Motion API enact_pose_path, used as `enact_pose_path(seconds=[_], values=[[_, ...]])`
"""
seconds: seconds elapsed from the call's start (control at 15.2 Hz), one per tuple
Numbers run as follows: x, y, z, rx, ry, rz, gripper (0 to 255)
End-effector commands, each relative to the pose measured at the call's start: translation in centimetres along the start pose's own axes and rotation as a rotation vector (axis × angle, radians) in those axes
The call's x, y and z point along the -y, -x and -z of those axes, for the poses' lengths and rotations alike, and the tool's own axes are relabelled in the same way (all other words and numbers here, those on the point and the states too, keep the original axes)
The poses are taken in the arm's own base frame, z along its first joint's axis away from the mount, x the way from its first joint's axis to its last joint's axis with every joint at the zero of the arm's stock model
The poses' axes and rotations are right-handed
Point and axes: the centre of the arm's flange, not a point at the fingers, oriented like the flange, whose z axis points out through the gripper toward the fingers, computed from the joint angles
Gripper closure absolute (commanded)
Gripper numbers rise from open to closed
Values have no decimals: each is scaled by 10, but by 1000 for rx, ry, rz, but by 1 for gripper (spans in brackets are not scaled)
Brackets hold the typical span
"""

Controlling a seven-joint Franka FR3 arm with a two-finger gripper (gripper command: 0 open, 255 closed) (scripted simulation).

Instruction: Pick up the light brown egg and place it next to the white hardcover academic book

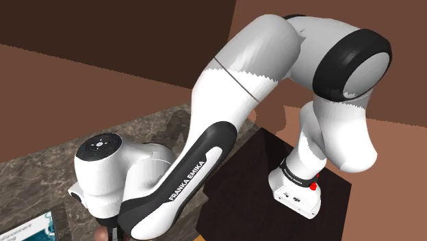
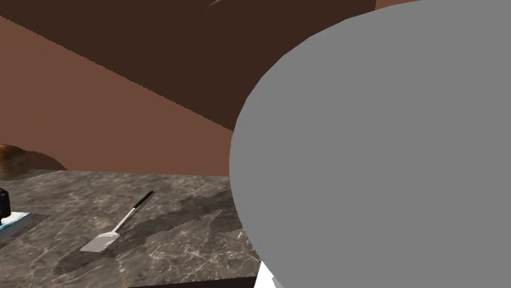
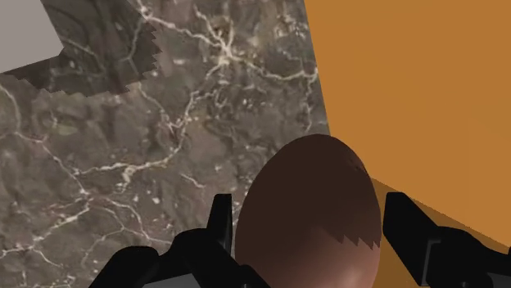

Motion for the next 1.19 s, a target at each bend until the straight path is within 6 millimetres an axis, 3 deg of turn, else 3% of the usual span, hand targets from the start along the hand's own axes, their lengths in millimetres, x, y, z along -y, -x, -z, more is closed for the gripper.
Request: enact_pose_path(seconds=[0.0,0.86,1.12], values=[[-1,1,-11,-1,0,0,255],[-9,9,-81,-1,0,0,255],[-9,9,-81,-1,0,0,255]])
